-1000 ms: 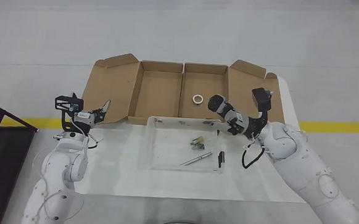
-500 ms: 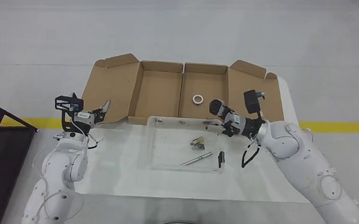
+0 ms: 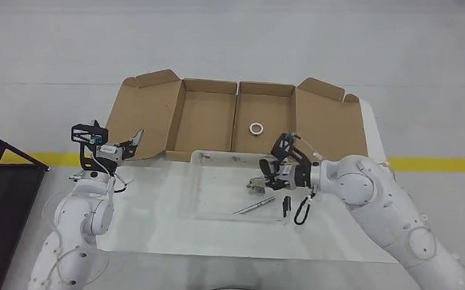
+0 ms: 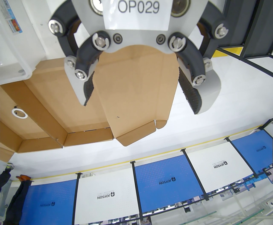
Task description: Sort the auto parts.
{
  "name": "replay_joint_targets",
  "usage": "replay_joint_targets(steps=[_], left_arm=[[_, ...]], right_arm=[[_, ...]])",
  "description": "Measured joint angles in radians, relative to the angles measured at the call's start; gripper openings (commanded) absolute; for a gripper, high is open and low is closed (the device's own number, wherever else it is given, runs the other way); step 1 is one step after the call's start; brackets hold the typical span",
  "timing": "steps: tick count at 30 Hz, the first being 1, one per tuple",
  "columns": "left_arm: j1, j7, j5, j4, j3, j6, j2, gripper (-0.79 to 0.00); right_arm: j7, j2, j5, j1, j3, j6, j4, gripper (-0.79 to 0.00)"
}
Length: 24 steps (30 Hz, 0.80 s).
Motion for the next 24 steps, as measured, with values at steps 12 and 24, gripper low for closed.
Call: replay_joint_targets(steps=[12, 24], left_arm=[[0.0, 0.0, 0.0, 0.0, 0.0, 0.0, 0.0, 0.0], [0.0, 0.0, 0.0, 0.0, 0.0, 0.0, 0.0, 0.0]], right_arm=[[0.027, -0.044, -0.051, 0.079, -0.106, 0.14, 0.09, -0.394], [0.064, -0.064, -0.082, 0.102, -0.137, 0.23, 0.125, -0.336]])
